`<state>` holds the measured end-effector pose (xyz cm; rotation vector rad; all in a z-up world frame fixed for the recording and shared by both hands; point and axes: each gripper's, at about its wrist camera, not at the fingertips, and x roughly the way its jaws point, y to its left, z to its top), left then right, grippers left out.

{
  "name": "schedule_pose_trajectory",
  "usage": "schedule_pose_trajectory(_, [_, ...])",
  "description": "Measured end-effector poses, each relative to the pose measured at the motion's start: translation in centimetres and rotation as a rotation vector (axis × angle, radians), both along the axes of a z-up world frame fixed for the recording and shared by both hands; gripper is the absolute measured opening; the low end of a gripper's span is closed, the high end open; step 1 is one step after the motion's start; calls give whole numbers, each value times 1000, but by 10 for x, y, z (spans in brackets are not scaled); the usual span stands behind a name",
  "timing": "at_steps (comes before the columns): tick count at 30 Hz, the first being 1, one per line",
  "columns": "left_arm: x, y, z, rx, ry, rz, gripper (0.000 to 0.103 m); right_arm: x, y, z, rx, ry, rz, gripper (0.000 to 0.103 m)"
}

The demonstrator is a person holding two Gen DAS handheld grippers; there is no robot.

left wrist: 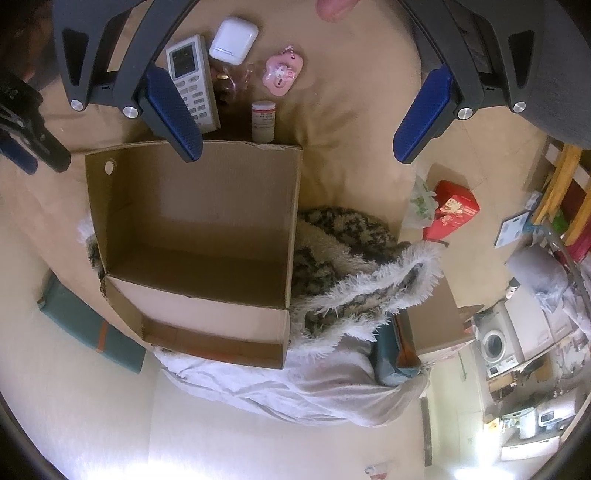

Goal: Organize rigid objects

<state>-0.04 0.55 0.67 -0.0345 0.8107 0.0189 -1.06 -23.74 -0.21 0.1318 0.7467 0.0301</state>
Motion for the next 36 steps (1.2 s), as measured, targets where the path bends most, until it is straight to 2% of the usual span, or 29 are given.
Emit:
schedule_pose_trajectory(3, [-2, -1, 1, -40, -13, -25, 103, 0, 0, 0, -4, 0, 1, 103])
schedule_pose_trajectory(6, [-2, -5, 1, -18, -16, -26, 103, 0, 0, 0, -2, 0, -1, 103])
schedule_pose_trajectory(10, [2, -3, -4, -34, 20, -24, 103, 0, 0, 0, -1, 1, -1, 103])
schedule_pose_trajectory(19, [-1, -6, -5, 2, 9, -29, 103, 0, -1, 0, 2, -2, 0, 103])
schedule_pose_trajectory(36, [-1, -6, -4, 2, 21, -43, 103, -1, 2, 1, 1, 6, 3, 103])
